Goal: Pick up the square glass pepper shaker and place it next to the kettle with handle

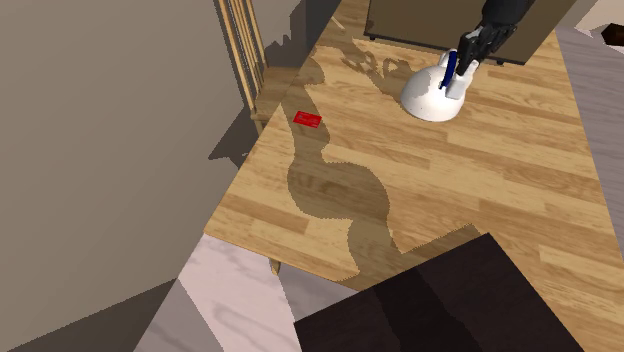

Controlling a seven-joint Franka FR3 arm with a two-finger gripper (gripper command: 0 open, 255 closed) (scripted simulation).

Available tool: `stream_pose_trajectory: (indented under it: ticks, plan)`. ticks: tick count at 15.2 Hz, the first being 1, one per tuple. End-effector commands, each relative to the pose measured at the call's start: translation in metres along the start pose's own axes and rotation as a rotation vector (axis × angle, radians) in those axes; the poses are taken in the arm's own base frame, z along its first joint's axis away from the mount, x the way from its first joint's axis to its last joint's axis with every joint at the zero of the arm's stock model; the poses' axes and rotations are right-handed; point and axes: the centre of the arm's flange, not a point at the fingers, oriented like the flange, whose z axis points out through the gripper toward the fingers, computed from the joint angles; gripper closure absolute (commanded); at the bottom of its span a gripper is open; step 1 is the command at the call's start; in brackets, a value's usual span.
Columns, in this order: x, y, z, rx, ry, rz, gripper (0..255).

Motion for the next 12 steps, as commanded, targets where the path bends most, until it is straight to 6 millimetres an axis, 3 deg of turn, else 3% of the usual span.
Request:
stream_pose_trajectory:
  ticks: [1, 12]
  plan:
    - [0.001, -0.001, 0.011, 0.000, 0.000, 0.000, 255]
    - [-0.001, 0.000, 0.069, 0.000, 0.000, 0.000, 255]
